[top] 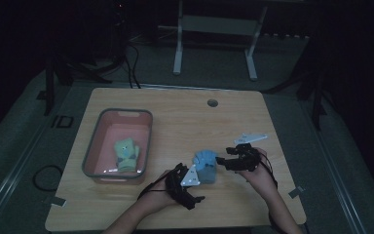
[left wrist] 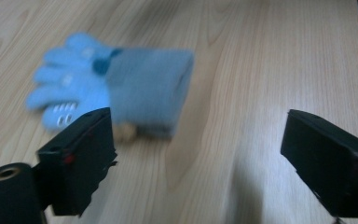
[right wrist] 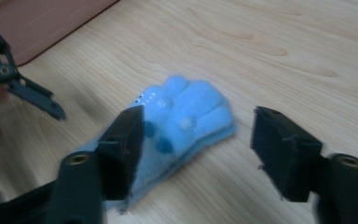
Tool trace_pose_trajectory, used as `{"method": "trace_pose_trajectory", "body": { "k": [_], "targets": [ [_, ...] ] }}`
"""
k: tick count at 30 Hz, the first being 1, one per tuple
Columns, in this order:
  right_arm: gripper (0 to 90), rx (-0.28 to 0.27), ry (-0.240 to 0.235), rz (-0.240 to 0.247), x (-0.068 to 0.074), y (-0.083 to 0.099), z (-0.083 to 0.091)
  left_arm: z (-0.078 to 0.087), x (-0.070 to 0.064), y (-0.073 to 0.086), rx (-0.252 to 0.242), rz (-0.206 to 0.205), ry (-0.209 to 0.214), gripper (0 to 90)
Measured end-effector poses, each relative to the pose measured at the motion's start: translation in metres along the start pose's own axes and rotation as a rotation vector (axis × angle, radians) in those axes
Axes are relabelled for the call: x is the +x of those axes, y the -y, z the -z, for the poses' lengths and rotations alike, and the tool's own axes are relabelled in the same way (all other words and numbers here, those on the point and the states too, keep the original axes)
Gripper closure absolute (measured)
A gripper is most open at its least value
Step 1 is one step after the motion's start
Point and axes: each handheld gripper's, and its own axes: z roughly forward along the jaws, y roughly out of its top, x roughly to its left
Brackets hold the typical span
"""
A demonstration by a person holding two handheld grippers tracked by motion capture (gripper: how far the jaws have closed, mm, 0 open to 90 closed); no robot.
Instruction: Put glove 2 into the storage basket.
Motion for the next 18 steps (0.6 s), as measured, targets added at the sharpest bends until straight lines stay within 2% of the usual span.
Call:
{"method": "trace_pose_trajectory", "body": {
  "k": [1, 2, 3, 4, 5, 8, 9, 10, 15, 18],
  "targets": [
    [37.3, 0.0, -0.008, 0.0, 0.0, -0.001, -0.003, -0.003, 0.001, -0.003, -0.002, -0.016, -0.001, 14.0],
    [45.5, 0.006, -0.017, 0.001, -0.001, -0.003, -0.007, -0.004, 0.001, -0.005, -0.005, -0.024, 0.003, 14.5],
    [45.5, 0.006, -0.017, 0.001, -0.001, -0.003, -0.007, -0.004, 0.001, -0.005, -0.005, -0.024, 0.003, 16.1],
    [46.4, 0.012, -0.025, -0.001, -0.001, -0.004, -0.01, -0.009, 0.001, -0.01, -0.007, -0.069, -0.008, 16.1],
    [45.8, 0.021, -0.025, -0.008, -0.004, -0.007, -0.022, -0.012, 0.002, -0.012, -0.003, -0.082, -0.01, 25.0],
    [40.8, 0.021, -0.029, -0.018, -0.006, -0.009, -0.029, -0.02, 0.003, -0.015, 0.02, -0.133, -0.009, 29.7],
    [40.8, 0.021, -0.029, -0.018, -0.006, -0.009, -0.029, -0.02, 0.003, -0.015, 0.02, -0.133, -0.009, 31.4],
    [35.7, 0.037, -0.024, -0.026, -0.008, -0.009, -0.042, -0.026, 0.006, -0.016, 0.03, -0.143, -0.012, 31.7],
    [33.1, 0.075, -0.015, -0.028, -0.01, -0.006, -0.057, -0.034, 0.008, -0.012, 0.054, -0.171, -0.017, 33.6],
    [32.7, 0.1, 0.003, -0.017, -0.009, 0.0, -0.068, -0.036, 0.01, -0.009, 0.049, -0.171, -0.027, 40.6]
  ]
}}
